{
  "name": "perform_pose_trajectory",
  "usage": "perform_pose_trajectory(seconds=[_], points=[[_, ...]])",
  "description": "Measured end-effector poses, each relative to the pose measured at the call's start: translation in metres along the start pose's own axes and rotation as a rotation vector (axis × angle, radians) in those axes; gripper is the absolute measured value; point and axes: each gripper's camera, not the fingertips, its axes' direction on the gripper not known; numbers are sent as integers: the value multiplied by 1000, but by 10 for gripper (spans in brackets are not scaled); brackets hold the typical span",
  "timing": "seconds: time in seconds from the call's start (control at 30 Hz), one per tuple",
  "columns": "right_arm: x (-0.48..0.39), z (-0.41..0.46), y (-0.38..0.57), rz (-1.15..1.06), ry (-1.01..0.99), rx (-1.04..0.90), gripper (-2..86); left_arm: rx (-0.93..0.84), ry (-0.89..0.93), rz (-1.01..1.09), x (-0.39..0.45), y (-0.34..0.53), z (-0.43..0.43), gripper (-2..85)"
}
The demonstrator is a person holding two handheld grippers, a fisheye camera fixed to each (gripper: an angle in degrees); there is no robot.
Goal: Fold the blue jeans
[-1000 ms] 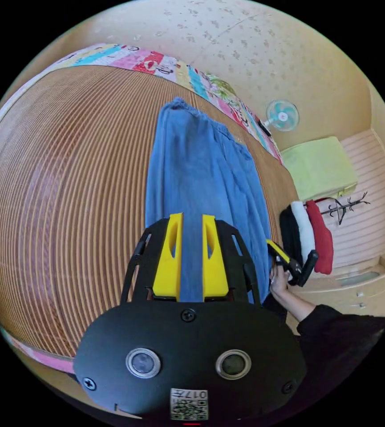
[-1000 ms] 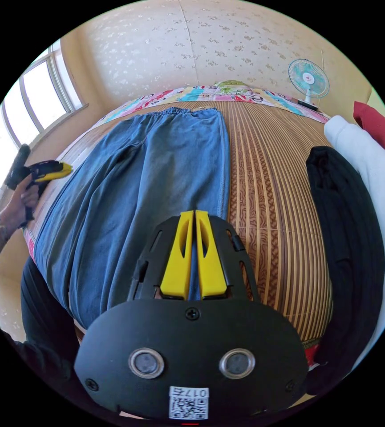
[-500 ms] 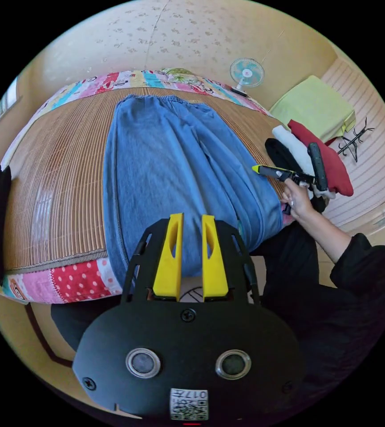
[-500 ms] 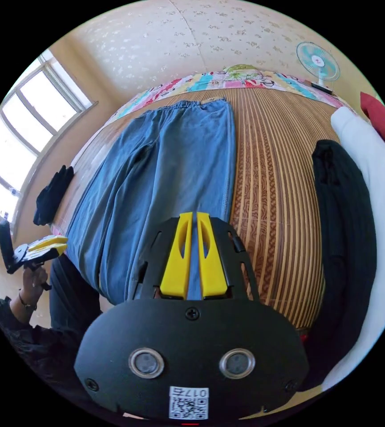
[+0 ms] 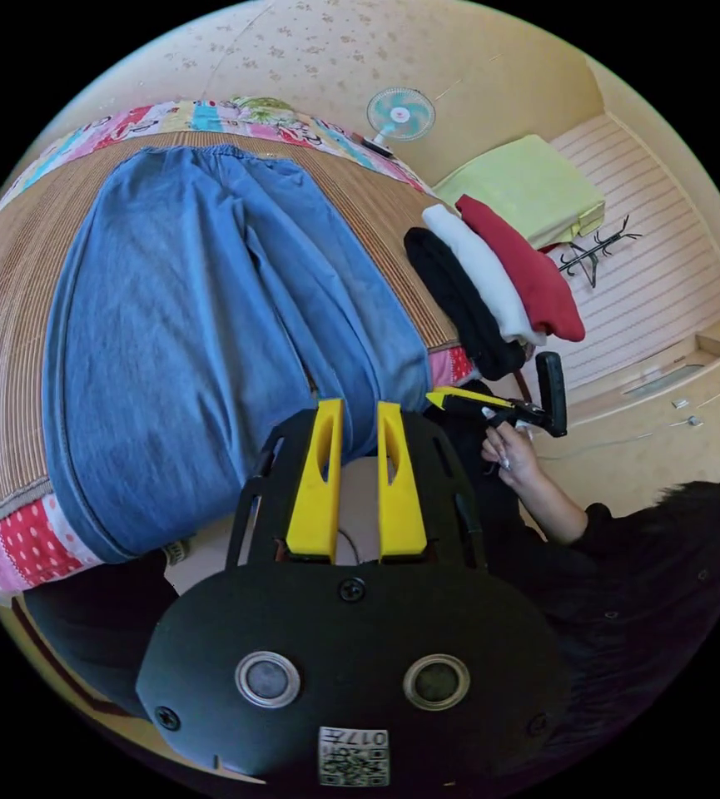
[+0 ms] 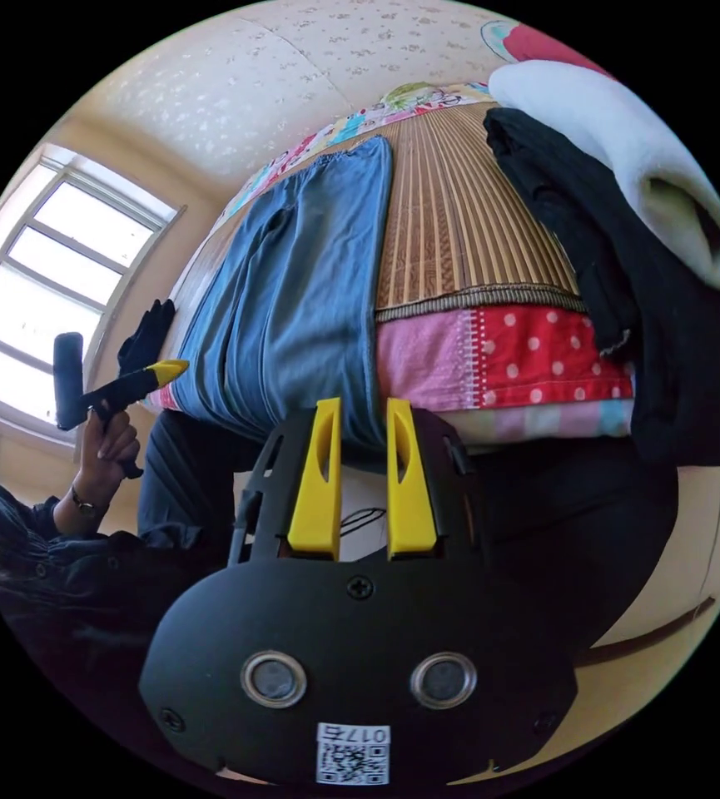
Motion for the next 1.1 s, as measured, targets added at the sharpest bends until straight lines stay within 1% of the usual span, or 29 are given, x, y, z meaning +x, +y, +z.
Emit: perform_pose_trajectory(seconds=[0.13,0.17,0.2,0.33,0.4,0.47,0.53,0.6,0.63,0.7,0.8,0.9,1.0,1.03,1.1], points=[[11,2,-14,20,33,-67,32,0,70,54,15,-14,-1,69],[10,-1,-18,-14,-6,-105,26,-1,83,58,17,-17,-3,69],[9,-5,-19,-22,-22,-103,24,3,108,66,20,-21,-8,71],[-23,-54,-20,-139,-153,41,15,18,156,101,28,-33,-29,83],[-35,-61,-27,-173,-216,55,14,26,151,96,29,-34,-38,85],[-45,-58,-41,-211,-317,30,13,48,119,73,29,-35,-47,86],[-52,-51,-51,-249,-369,18,13,52,15,16,20,-41,-52,90],[-60,-41,-60,-283,-377,-18,13,21,-23,-44,5,-52,-48,104],[-66,-35,-64,-308,-360,-38,14,-11,15,-76,-8,-62,-41,118],[-75,-27,-69,-338,-345,-56,15,-75,101,-123,-27,-76,-25,119],[-85,-12,-75,-359,-328,-88,18,-119,257,-189,-51,-94,-7,79],[-92,-5,-75,-405,-322,-104,22,-121,249,-212,-59,-101,-4,4],[-87,-10,-79,-442,-312,-148,30,-84,259,-219,-62,-100,-11,-7],[-81,-18,-84,-447,-358,-172,35,-73,258,-223,-63,-100,-14,-8],[-63,-37,-100,-397,-452,-136,46,-58,266,-231,-65,-99,-17,-9]])
